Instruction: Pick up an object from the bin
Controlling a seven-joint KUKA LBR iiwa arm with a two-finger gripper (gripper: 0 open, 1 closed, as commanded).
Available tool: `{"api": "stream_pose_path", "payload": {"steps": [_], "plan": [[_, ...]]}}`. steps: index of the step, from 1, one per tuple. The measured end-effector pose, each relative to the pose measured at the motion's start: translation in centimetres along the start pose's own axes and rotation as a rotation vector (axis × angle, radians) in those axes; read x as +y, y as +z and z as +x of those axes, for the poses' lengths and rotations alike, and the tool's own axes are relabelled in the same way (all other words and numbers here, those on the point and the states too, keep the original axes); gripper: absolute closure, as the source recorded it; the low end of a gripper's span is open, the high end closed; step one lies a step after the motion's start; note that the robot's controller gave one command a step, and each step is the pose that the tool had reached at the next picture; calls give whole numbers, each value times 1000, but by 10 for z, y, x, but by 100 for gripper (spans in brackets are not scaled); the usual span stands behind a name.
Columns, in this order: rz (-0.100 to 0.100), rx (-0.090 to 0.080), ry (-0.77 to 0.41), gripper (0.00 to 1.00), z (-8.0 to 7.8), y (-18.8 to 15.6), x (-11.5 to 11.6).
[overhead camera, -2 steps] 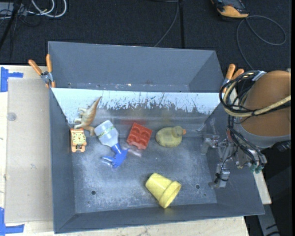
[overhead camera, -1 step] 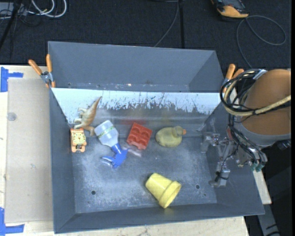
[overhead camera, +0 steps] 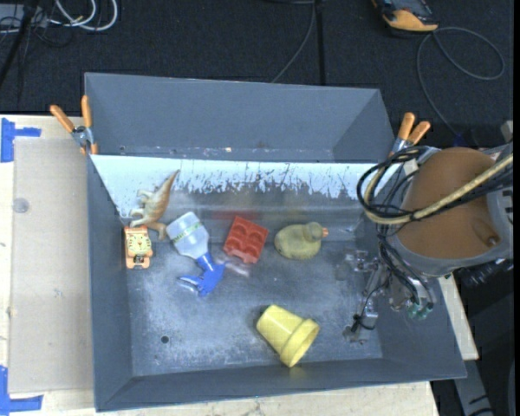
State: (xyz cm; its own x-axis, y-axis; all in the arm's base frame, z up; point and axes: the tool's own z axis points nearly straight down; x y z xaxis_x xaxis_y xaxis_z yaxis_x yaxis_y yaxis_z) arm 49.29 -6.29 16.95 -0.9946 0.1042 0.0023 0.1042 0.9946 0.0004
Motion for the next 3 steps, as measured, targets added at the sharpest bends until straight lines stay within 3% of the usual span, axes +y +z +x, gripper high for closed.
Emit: {"api": "stream_pose_path", "payload": {"steps": [1, 2, 3], "plan": [[-1, 3, 162, 0, 8, 10, 63], [0, 3, -91, 0, 26, 17, 81], [-1, 3, 63, 0, 24, 55, 79]]}}
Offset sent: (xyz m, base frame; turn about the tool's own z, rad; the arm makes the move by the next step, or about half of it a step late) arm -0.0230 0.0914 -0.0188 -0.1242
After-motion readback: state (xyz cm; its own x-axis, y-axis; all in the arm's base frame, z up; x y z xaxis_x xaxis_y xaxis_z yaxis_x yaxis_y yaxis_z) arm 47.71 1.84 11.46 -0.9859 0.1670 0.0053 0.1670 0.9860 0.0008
